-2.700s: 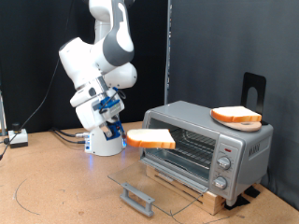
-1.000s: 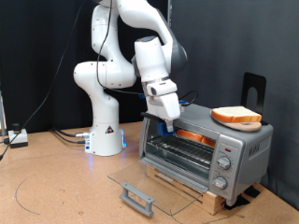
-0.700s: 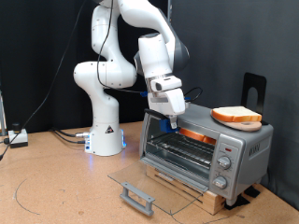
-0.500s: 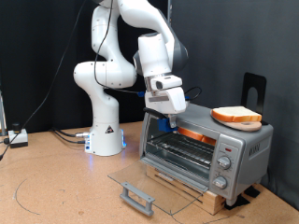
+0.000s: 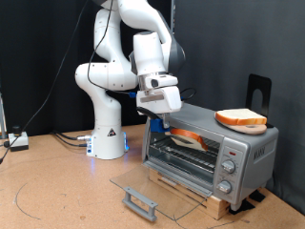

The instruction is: Make a piece of toast with the oven

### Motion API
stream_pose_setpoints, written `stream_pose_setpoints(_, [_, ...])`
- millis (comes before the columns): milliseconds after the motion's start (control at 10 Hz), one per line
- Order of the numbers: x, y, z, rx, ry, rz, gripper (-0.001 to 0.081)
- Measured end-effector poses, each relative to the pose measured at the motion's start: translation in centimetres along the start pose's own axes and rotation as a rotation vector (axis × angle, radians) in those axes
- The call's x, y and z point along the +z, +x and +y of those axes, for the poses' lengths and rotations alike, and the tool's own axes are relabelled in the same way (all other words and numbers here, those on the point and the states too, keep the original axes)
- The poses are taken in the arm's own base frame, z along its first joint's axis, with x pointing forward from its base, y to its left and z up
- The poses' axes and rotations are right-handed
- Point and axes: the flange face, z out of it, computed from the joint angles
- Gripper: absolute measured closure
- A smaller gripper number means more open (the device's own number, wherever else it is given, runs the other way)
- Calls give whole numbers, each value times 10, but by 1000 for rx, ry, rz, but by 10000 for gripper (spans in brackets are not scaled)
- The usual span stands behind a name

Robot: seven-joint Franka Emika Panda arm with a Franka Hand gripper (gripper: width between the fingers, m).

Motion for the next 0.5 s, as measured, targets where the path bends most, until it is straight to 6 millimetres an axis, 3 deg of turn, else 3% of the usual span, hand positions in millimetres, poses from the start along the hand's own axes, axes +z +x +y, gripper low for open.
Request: stream_pose_setpoints(500, [-11, -11, 9, 12, -25, -31, 381])
